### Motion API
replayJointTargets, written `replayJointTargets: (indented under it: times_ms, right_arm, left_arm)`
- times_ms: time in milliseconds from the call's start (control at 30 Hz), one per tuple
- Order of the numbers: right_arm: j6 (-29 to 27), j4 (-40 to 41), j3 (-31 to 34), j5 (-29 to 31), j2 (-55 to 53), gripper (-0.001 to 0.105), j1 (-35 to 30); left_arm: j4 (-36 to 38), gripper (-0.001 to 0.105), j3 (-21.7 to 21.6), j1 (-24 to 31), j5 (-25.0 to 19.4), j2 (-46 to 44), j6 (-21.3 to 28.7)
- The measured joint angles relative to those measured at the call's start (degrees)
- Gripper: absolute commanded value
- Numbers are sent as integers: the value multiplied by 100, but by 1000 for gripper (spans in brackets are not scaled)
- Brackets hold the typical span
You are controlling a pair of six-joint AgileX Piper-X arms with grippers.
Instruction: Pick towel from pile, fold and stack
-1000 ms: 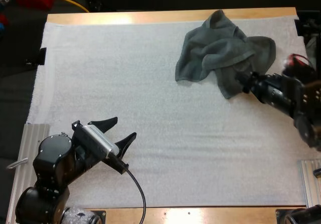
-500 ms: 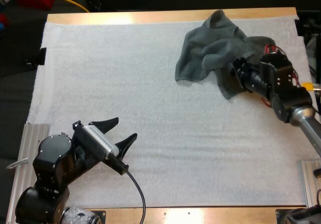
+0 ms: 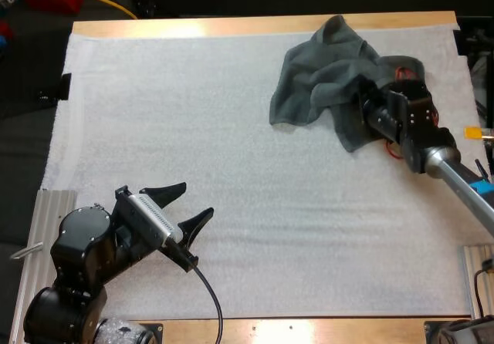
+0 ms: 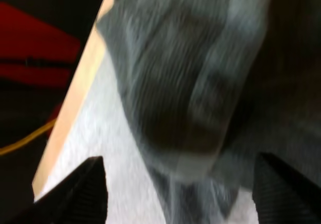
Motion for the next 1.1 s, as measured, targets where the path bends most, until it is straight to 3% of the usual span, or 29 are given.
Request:
replayJointTargets:
  times_ms: [333,467,633,967,1100]
  right_arm:
    - [28,-355,-631,-59,765,57,-114]
    - [28,-391,-876,-294,995,37,-114]
    - [-138,-390,-973,-343,1006,1,-114]
    - [-2072,-256,-973,-348,166,1,-13]
    - [-2931,201,-983,-350,-563,1,67]
  left_arm:
    - [0,58,0,0,128,0,0]
    - [0,58,0,0,128,0,0]
    - [0,58,0,0,128,0,0]
    - [0,58,0,0,128,0,0]
    - [0,58,0,0,128,0,0]
